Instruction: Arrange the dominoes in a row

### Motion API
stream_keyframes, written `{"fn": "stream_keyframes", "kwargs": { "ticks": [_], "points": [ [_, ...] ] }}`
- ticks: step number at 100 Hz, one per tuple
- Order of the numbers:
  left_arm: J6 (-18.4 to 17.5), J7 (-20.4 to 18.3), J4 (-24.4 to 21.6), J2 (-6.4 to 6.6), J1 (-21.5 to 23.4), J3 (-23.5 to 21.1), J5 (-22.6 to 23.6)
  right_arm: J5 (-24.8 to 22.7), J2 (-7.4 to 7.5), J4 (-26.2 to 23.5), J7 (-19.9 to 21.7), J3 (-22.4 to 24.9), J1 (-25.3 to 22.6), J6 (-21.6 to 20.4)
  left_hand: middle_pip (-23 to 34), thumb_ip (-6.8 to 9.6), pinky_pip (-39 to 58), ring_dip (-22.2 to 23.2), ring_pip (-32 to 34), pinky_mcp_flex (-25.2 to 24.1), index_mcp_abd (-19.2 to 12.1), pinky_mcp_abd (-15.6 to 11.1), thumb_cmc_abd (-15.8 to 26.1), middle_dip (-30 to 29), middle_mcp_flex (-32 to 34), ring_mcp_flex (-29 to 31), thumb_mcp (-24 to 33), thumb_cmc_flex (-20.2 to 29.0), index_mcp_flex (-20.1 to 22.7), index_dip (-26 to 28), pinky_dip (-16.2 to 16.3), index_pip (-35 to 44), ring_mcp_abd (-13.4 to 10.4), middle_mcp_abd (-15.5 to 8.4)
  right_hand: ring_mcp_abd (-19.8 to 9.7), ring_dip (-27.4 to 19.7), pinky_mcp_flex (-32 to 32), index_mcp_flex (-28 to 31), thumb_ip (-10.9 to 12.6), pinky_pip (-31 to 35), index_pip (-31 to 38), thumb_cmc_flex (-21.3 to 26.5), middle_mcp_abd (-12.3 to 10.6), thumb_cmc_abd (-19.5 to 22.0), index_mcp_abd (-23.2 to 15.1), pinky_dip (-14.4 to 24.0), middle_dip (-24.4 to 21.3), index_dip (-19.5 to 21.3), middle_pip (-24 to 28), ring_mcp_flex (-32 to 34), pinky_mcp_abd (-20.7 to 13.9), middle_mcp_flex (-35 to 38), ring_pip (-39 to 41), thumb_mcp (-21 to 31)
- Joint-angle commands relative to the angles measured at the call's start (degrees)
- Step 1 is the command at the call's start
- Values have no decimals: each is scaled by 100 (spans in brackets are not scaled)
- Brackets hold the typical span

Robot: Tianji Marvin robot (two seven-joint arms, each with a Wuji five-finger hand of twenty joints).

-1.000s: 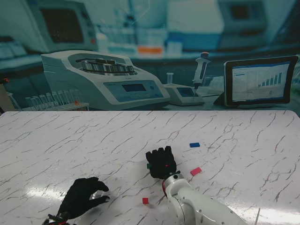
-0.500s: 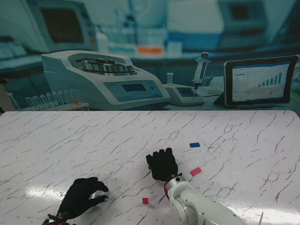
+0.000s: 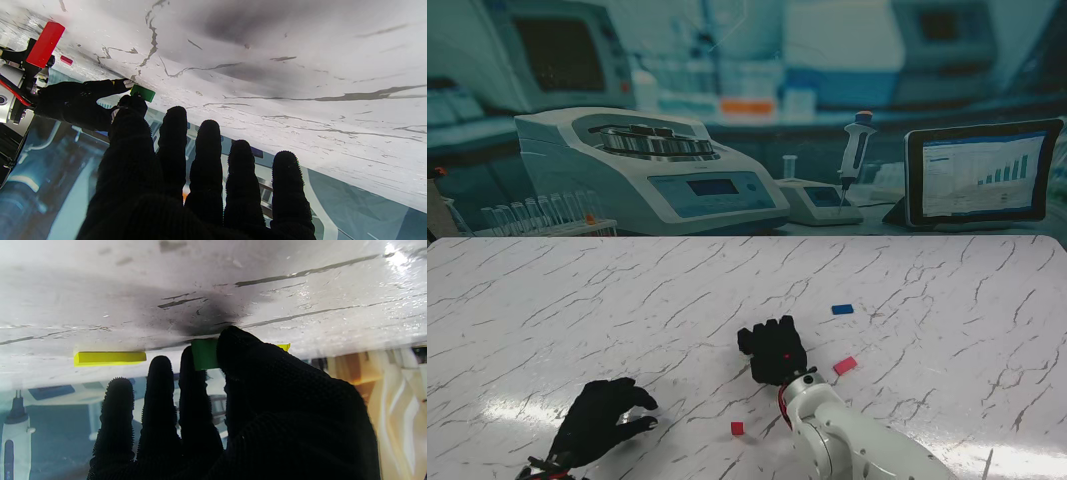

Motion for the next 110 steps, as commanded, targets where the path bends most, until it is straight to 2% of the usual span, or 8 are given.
{"fn": "stream_keyframes", "kwargs": {
  "ticks": [1,23,42,54,75,110],
  "points": [
    [-96,-63,12,-31,43,8,-23,6,13,24,43,-34,-49,-30,72,-193,153,69,92,-7,-163,71,-3,78,103,68,-184,118,3,30,93,49,-124,-147,111,73,-55,-135,-46,68,-156,195,91,-162,21,-85,-49,-140,-82,-57,118,-118,-44,-133],
    [-80,-90,3,-30,52,2,-37,-2,18,36,31,-27,-42,-73,73,-186,157,72,97,-8,-161,76,-5,79,105,72,-174,91,-1,17,96,61,-126,-140,137,72,-87,-115,-37,19,-181,161,124,-142,-3,-102,-64,-81,-125,-118,140,-183,-108,-162],
    [-66,-115,-2,-29,53,-2,-47,-31,41,10,64,-10,-34,-123,75,-172,158,74,99,-11,-155,78,-2,81,109,80,-165,47,1,11,97,66,-126,-136,302,-3,-198,-144,-15,-146,-343,121,322,-106,-168,-121,-375,14,-496,-320,212,-454,-409,-241],
    [-58,-128,-6,-29,55,-11,-53,-68,55,-3,72,-14,-20,-157,76,-166,160,77,100,-7,-153,74,-4,82,110,82,-159,27,4,11,97,68,-119,-128,357,-60,-272,-178,7,-239,-586,84,431,-50,-149,-121,-584,-69,-745,-454,226,-565,-568,-262],
    [-22,-181,-24,-31,71,-25,-88,-180,93,-66,50,10,-38,-211,76,-157,159,79,100,-14,-146,77,1,82,114,84,-145,13,7,8,97,67,-116,-125,446,-124,-362,-191,19,-344,-763,31,563,9,-238,-131,-725,-101,-960,-625,244,-731,-725,-300],
    [10,-273,-55,-28,89,-49,-132,-422,195,-324,19,195,-189,-381,71,-144,156,80,95,-22,-156,86,-5,82,114,80,-132,-15,7,8,96,59,-117,-122,510,-216,-469,-263,77,-479,-1206,-219,680,87,-106,-116,-883,-124,-1208,-810,260,-904,-930,-349]
  ]
}}
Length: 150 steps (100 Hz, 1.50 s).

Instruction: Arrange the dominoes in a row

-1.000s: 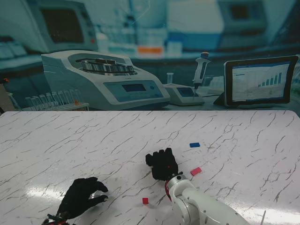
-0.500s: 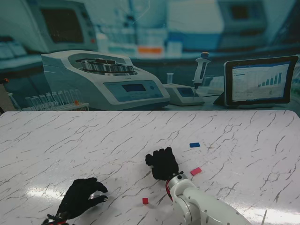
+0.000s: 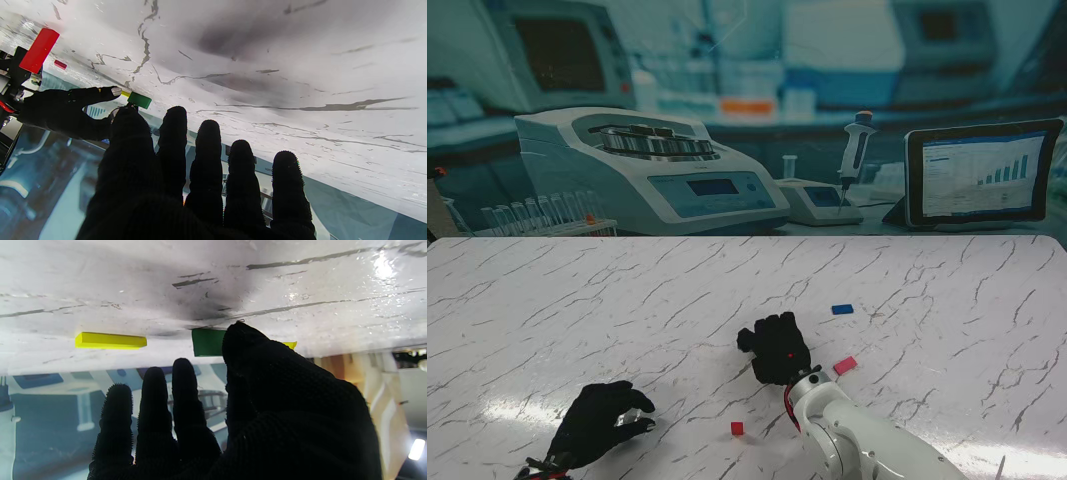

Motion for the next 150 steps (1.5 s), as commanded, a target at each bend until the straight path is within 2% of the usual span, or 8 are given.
{"fn": "stream_keyframes", "kwargs": {
  "ticks": [1,8,21,49,62,118,138,150],
  "points": [
    [-95,-75,-21,-29,49,2,-39,-57,17,-117,-42,20,-83,-72,69,-144,155,80,95,-22,-150,87,-8,80,113,79,-131,-7,7,9,95,47,-116,-118,151,-84,-111,-223,80,-114,-237,-129,115,83,-27,-43,-68,-57,-125,-217,260,-249,-122,-16],
    [-92,-93,-26,-28,52,-2,-49,-115,43,-220,-34,93,-142,-109,70,-143,154,80,95,-24,-151,87,-20,81,114,79,-134,-17,7,11,94,48,-120,-123,163,-93,-131,-236,105,-155,-530,-260,139,125,67,-14,-94,81,-151,-255,267,-284,-141,-5],
    [-87,-106,-34,-26,59,-9,-43,-199,66,-331,-9,151,-164,-85,73,-130,149,79,92,-28,-162,88,-53,82,116,81,-131,-38,10,18,92,56,-125,-137,200,-121,-162,-223,435,-216,-1770,-727,214,410,434,26,-228,105,-393,-361,272,-432,-231,-104],
    [-105,-76,-6,-24,45,-12,-14,-60,30,-280,269,46,52,116,79,-121,150,83,95,-22,-175,90,-88,86,120,92,-120,-63,4,24,92,83,-123,-141,202,-142,-183,-282,462,-268,-3466,-982,225,379,1159,41,-388,-453,-644,-431,285,-546,-295,-239],
    [-104,-84,-5,-25,56,-20,-21,71,-21,-138,316,-77,199,181,76,-107,143,81,87,-32,-160,89,-73,85,117,79,-118,-113,-4,17,89,74,-124,-150,202,-141,-183,-309,457,-269,-3601,-1021,214,377,1261,42,-404,-548,-671,-431,285,-581,-295,-254],
    [-96,-64,29,-34,77,-21,-66,494,-198,207,507,-468,560,414,73,-68,147,84,85,-32,-152,94,-72,88,114,82,-73,-209,2,27,91,54,-123,-143,77,-80,-22,548,468,-254,-3294,-922,-54,493,1237,74,-356,-624,-494,-129,279,-138,-147,-298],
    [-103,-48,43,-33,71,-19,-54,540,-245,316,485,-560,619,512,79,-71,154,87,86,-28,-157,98,-69,91,124,88,-68,-211,8,38,94,63,-123,-148,-16,9,109,904,399,-116,-2722,-714,-246,470,1093,163,-187,-396,-95,69,225,158,99,-339],
    [-104,-35,53,-37,69,-17,-67,544,-274,381,434,-613,642,576,79,-73,157,89,90,-26,-152,96,-63,92,120,94,-67,-209,13,41,95,69,-119,-146,-74,26,169,781,171,33,-1745,-513,-342,258,968,126,-105,-764,163,182,202,267,241,-290]
  ]
}}
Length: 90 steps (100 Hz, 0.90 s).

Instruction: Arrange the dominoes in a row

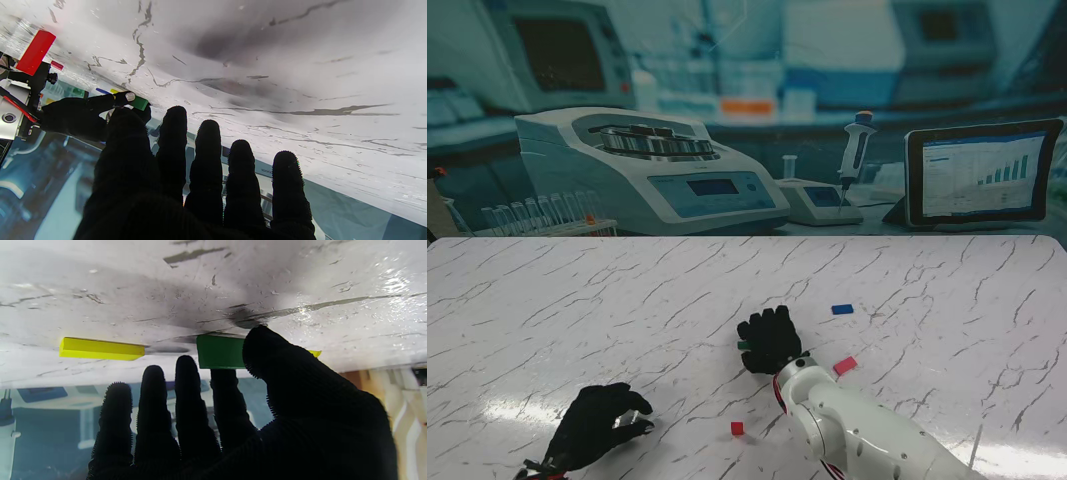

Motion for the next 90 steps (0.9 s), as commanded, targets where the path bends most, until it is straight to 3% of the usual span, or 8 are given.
{"fn": "stream_keyframes", "kwargs": {
  "ticks": [1,10,21,54,72,90],
  "points": [
    [-118,-37,23,-36,42,11,-31,18,-69,31,-35,-31,-35,25,79,-73,156,89,89,-28,-151,97,-55,69,121,63,-32,-89,12,41,95,28,-121,-135,-104,99,14,72,-122,163,531,164,-85,-103,-181,31,86,-202,183,75,196,97,102,4],
    [-121,-36,33,-36,37,13,-34,2,-75,37,-63,-45,-42,55,80,-71,158,92,91,-30,-141,101,-33,70,118,62,-32,-106,9,40,96,27,-119,-142,-160,117,38,-55,-191,248,1331,365,-183,-154,-337,1,132,-501,336,152,168,177,191,-98],
    [-127,-41,44,-37,31,19,-52,-1,-90,56,-104,-59,-41,80,84,-68,161,93,91,-29,-136,98,-19,72,122,62,-35,-130,13,41,98,27,-111,-131,-182,123,42,-113,-201,299,1788,452,-223,-113,-460,-9,136,-662,398,196,145,244,231,-254],
    [-132,-63,50,-38,31,17,-81,33,-128,89,-148,-92,-16,115,82,-38,165,96,93,-37,-117,105,3,72,117,58,-19,-208,16,41,101,15,-114,-120,-227,140,7,-50,-207,332,1957,416,-282,91,-627,-5,148,-692,444,244,131,304,273,-446],
    [-138,-41,61,-37,22,17,-58,32,-152,126,-185,-125,24,135,83,-34,169,96,91,-37,-115,106,0,72,118,56,-7,-212,16,45,102,11,-120,-119,-275,145,-14,282,-100,332,2270,629,-345,330,-1124,-11,148,-517,467,292,109,388,277,-676],
    [-152,-15,83,-37,6,20,-43,19,-145,115,-230,-97,9,59,89,-34,171,97,93,-32,-122,104,-13,74,126,62,-4,-217,20,50,103,15,-118,-122,-266,116,-85,263,103,265,2362,475,-306,285,-1613,-28,119,-280,361,217,121,290,183,-485]
  ]
}}
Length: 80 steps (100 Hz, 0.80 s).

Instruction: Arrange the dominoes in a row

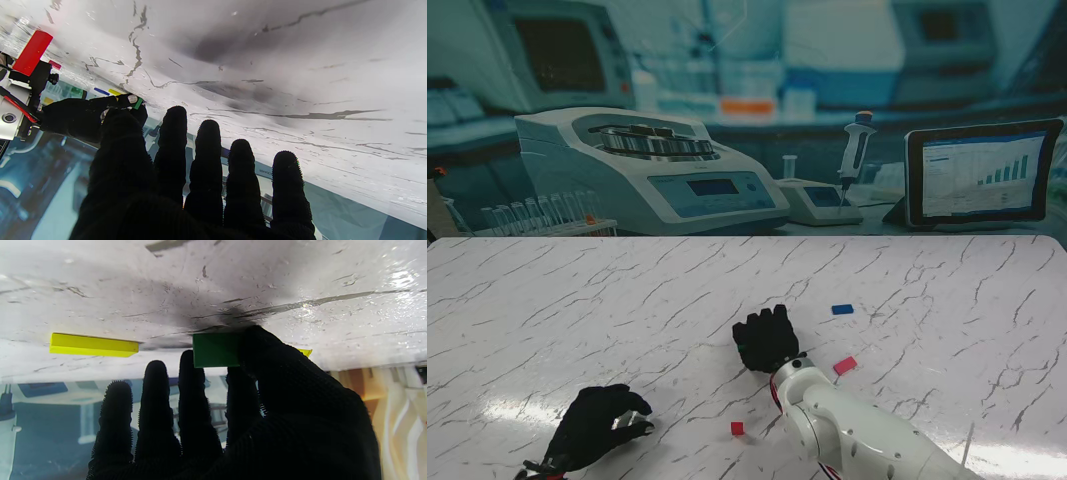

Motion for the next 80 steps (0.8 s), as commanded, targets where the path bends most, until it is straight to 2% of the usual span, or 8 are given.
{"fn": "stream_keyframes", "kwargs": {
  "ticks": [1,19,36,53,68,80],
  "points": [
    [-145,-34,26,-34,24,15,-3,-3,-41,-26,-43,10,-54,-53,88,-34,171,97,93,-33,-122,102,-13,73,126,39,3,-38,20,49,103,15,-118,-121,-104,57,-124,170,60,57,211,11,-17,67,-325,-28,28,174,-4,-66,121,10,13,150],
    [-150,-22,39,-30,6,23,18,-90,-2,-145,-119,112,-146,-108,90,-39,170,99,94,-30,-127,97,-23,74,127,47,6,-20,29,53,102,23,-122,-130,-122,58,-142,231,130,38,207,-71,-30,-64,-363,-26,68,207,16,-89,124,-36,-7,284],
    [-156,-15,54,-28,-12,36,28,-210,62,-339,-151,252,-279,-157,93,-46,167,100,96,-24,-129,92,-22,74,128,50,0,-12,25,52,100,28,-128,-118,-114,68,-195,345,139,14,180,-162,70,-250,-381,-14,106,147,-22,-262,104,-284,-32,450],
    [-164,-8,68,-27,-31,51,31,-305,123,-579,-218,460,-486,-244,100,-44,168,102,101,-20,-118,97,-17,75,135,61,-1,-16,29,50,100,34,-121,-105,-77,67,-262,448,105,-4,179,-222,20,-368,-398,3,117,51,-60,-403,103,-415,-44,555],
    [-170,8,81,-26,-47,68,42,-445,207,-827,-213,660,-678,-325,105,-44,172,105,107,-22,-115,101,-14,75,133,69,-1,-17,40,53,103,46,-121,-105,-141,192,-234,531,58,102,210,-249,-150,-504,-375,63,456,-88,410,-420,49,-468,224,670],
    [-175,9,89,-22,-59,81,53,-528,265,-1045,-233,876,-909,-422,107,-42,181,107,107,-16,-107,104,-7,75,140,73,-2,-24,36,50,107,46,-122,-99,-198,528,-152,667,10,384,265,-265,-228,-713,-360,177,1044,-304,1088,-390,-49,-445,820,818]
  ]
}}
